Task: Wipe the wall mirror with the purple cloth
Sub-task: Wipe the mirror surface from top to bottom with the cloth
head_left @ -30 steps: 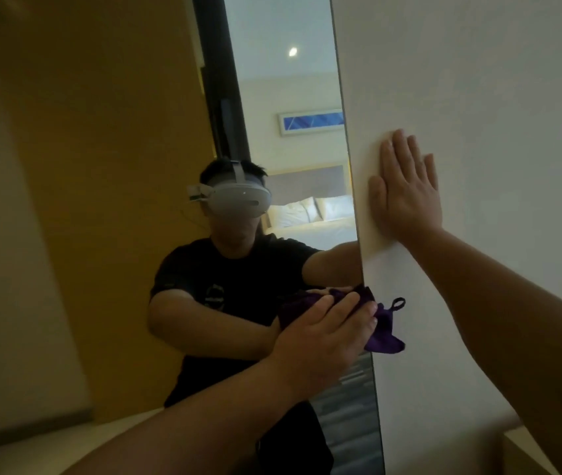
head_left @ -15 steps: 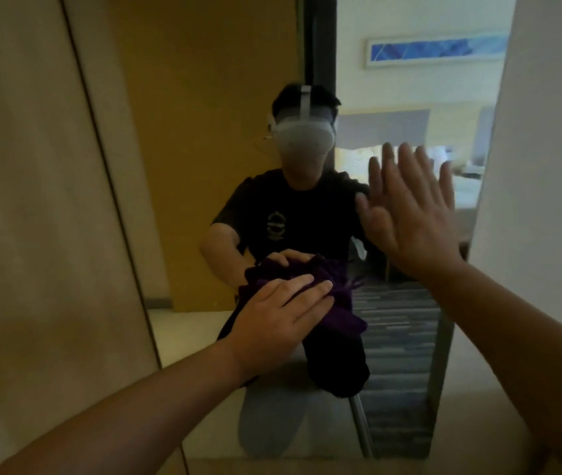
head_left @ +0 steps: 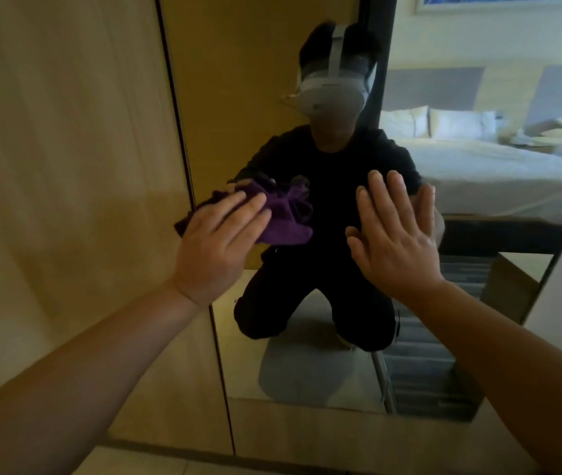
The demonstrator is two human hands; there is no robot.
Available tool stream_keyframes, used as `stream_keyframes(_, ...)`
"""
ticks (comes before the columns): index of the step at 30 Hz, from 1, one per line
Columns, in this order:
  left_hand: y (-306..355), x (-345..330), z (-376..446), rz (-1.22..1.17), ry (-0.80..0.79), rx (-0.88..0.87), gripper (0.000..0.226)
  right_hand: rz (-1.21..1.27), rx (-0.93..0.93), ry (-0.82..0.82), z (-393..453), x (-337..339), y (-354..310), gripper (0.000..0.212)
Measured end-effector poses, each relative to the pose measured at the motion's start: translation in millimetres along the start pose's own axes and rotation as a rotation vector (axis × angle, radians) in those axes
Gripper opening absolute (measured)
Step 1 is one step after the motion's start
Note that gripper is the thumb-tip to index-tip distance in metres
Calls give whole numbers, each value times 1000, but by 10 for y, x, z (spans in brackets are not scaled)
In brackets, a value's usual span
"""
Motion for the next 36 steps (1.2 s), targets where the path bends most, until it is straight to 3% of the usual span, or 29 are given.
stream_keyframes(10,-614,-297,566,69,345,-2,51,-40,-1,101,-17,-120,-2,65)
stream_keyframes(15,-323,-292,510,74,203,-101,39,-34,-26,121,-28,-150,8,68)
stream_keyframes(18,-65,-426,226,54,195,-119,38,-13,-40,119,-41,-157,14,70)
stream_keyframes(24,559,-693,-1250,-86,-76,-329,40,42,-66,80,-69,-146,2,73)
stream_keyframes(28,802,-825,-2073,-107,-259,-340,48,32,-61,87,-64,-163,7,71)
stream_keyframes(33,843,-682,-1988,-188,-352,-263,40,30,-54,103,-44,-143,-8,67)
stream_keyframes(36,726,-523,-1315,-244,-226,-176,32,17,-52,115,-41,-142,0,64)
Point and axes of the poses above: each hand's wrist, its own z-axis towards the middle knuckle, its own x-axis out of the back of the hand, y = z × x, the point moved 2 cm from there along z, towards the middle knuckle
